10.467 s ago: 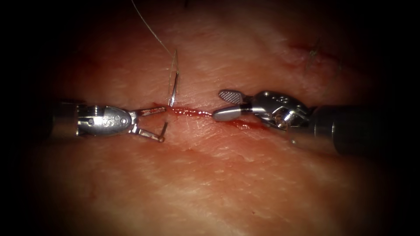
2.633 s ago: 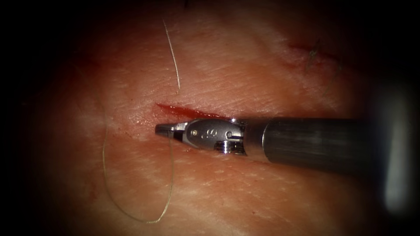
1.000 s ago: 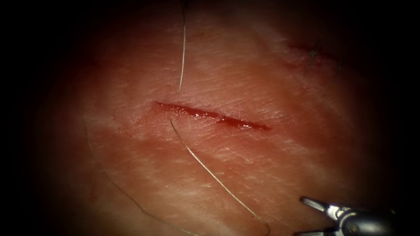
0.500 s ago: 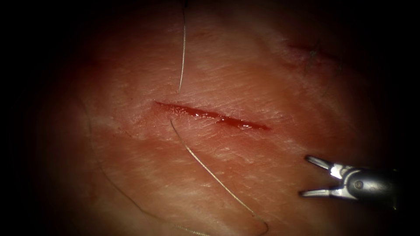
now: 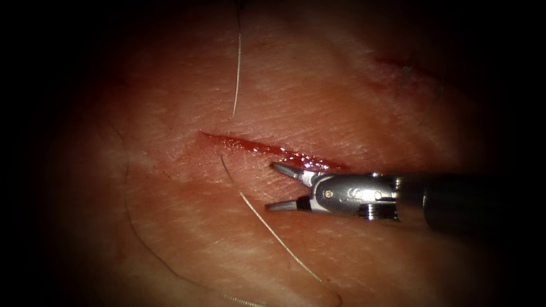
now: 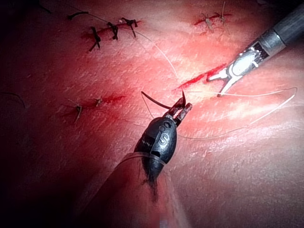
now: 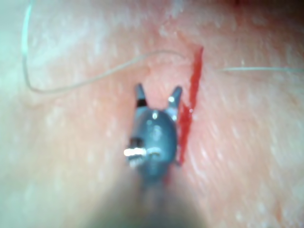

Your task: Wound Closure

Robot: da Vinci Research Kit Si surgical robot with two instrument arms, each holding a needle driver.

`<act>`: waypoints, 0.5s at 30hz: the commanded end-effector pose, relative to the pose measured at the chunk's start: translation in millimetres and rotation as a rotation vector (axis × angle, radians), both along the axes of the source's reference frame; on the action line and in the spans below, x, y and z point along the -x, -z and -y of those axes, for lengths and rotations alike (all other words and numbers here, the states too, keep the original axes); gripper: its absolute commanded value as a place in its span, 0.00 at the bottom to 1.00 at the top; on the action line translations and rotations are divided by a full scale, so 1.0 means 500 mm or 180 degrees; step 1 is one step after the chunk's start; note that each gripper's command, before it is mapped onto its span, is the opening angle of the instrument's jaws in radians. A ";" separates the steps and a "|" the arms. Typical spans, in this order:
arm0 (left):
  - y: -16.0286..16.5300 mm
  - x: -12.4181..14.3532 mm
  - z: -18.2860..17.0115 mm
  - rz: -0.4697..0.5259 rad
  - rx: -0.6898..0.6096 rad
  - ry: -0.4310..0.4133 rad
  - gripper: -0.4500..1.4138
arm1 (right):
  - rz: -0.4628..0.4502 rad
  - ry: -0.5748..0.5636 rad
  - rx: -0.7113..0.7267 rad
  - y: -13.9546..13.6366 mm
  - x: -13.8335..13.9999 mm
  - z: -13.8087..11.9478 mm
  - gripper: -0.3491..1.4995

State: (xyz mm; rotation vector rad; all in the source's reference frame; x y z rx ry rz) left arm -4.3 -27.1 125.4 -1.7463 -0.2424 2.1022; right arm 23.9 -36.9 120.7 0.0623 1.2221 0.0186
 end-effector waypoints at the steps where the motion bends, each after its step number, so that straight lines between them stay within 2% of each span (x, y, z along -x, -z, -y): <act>1: -0.0014 0.0010 0.0009 0.0004 -0.0009 -0.0007 0.00 | -0.0018 0.0006 0.0014 -0.0017 -0.0036 0.0000 0.81; 10: -0.0013 0.0010 0.0012 0.0006 -0.0024 -0.0004 0.00 | 0.0015 -0.0057 0.0037 -0.0050 -0.0119 -0.0040 0.78; 13: -0.0013 0.0010 0.0014 0.0006 -0.0022 -0.0004 0.00 | -0.0001 -0.0038 0.0050 -0.0061 -0.0142 -0.0042 0.75; 15: -0.0014 0.0010 0.0015 0.0006 -0.0020 -0.0004 0.00 | -0.0014 -0.0005 0.0060 -0.0067 -0.0156 -0.0039 0.69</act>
